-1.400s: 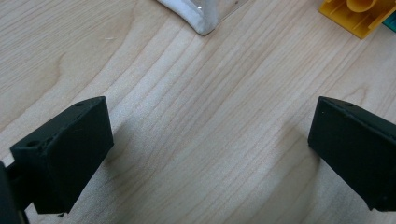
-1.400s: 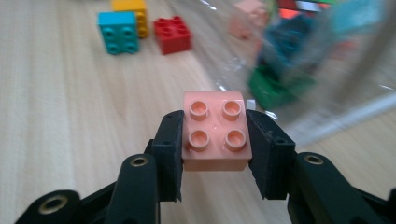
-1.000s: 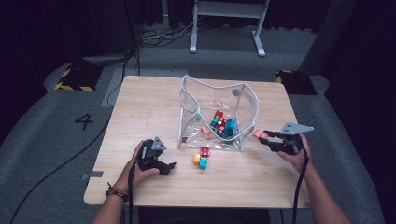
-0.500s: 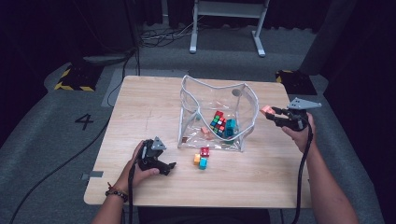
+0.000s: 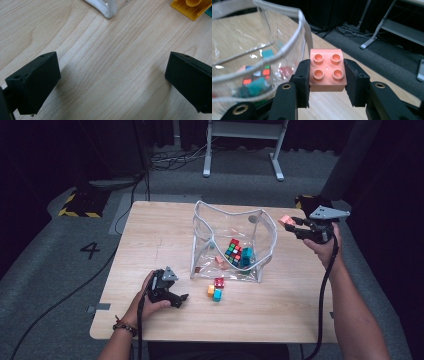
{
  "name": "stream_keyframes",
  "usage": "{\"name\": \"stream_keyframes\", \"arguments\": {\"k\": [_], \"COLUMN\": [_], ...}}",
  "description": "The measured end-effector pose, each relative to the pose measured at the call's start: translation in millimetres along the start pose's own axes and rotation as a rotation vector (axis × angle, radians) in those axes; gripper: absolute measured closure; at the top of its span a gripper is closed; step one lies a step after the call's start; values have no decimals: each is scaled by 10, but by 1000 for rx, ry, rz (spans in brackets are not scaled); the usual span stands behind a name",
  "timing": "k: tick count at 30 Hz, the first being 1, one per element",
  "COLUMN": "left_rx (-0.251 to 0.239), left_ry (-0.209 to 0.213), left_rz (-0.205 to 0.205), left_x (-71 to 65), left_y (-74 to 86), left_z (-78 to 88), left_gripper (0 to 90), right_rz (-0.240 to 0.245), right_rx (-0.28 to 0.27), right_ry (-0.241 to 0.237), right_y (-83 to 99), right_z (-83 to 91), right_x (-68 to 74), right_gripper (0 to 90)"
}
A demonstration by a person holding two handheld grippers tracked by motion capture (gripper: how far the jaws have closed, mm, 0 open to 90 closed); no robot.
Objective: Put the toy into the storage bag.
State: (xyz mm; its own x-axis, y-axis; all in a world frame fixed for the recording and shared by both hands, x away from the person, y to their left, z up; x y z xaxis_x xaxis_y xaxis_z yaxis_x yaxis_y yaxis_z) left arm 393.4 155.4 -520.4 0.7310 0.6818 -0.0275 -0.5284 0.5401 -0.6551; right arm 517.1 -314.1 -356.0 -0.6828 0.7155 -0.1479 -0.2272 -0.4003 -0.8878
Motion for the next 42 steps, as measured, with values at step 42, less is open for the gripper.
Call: {"name": "stream_keyframes", "arguments": {"k": [42], "left_rx": [0], "left_ry": [0], "left_rz": [1], "left_x": [-1], "left_y": [0], "left_z": [0], "left_gripper": [1], "right_rz": [306], "right_rx": [137], "right_ry": [-302], "right_y": [-911], "right_z": [-487], "right_x": [1028], "right_gripper": [595]}}
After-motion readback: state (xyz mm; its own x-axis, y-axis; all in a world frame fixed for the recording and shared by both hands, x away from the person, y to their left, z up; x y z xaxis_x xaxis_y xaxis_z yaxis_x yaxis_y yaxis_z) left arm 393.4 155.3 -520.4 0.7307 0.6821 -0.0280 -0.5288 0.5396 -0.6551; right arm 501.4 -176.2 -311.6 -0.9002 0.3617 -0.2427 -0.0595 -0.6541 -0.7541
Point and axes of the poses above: each handheld gripper's, and its own axes: z roughly backward along the jaws, y roughly out of its underside, x roughly to its left, the point moved 2 cm from there along -z, roughly forward along the jaws
